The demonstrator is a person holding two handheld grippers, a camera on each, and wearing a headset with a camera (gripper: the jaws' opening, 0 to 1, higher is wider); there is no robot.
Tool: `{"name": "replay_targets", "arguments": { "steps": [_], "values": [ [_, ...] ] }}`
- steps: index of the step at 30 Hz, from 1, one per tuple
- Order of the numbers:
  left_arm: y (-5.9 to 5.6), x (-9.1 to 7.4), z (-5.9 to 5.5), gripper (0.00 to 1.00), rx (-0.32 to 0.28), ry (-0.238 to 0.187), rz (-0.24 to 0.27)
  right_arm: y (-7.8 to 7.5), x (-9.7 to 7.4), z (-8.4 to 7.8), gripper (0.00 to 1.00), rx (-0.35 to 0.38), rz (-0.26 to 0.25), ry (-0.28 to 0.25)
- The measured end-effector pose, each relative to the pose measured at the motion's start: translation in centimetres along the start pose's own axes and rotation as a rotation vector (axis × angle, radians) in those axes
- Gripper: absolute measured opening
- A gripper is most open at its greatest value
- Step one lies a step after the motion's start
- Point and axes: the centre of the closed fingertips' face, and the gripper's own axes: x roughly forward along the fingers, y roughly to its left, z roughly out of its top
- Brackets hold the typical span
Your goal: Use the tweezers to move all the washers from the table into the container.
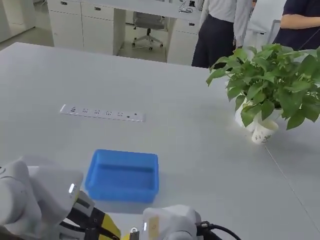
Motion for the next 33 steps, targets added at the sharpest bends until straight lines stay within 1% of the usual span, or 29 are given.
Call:
{"name": "replay_targets", "arguments": {
  "steps": [13, 17, 33],
  "values": [
    [0.9, 0.9, 0.2, 0.05, 0.021, 0.0, -0.017, -0.8, -0.5, -1.0, 0.11, 0.022, -0.034, 0.007],
    [1.0, 1.1, 0.3, 0.05, 0.022, -0.001, -0.025, -0.9, -0.6, -1.2, 0.11, 0.027, -0.039, 0.009],
    [1.1, 2.0, 0.1, 0.05, 0.021, 0.009, -0.05, -0.9, -0.7, -2.2, 0.11, 0.043, -0.043, 0.021]
  ]
}}
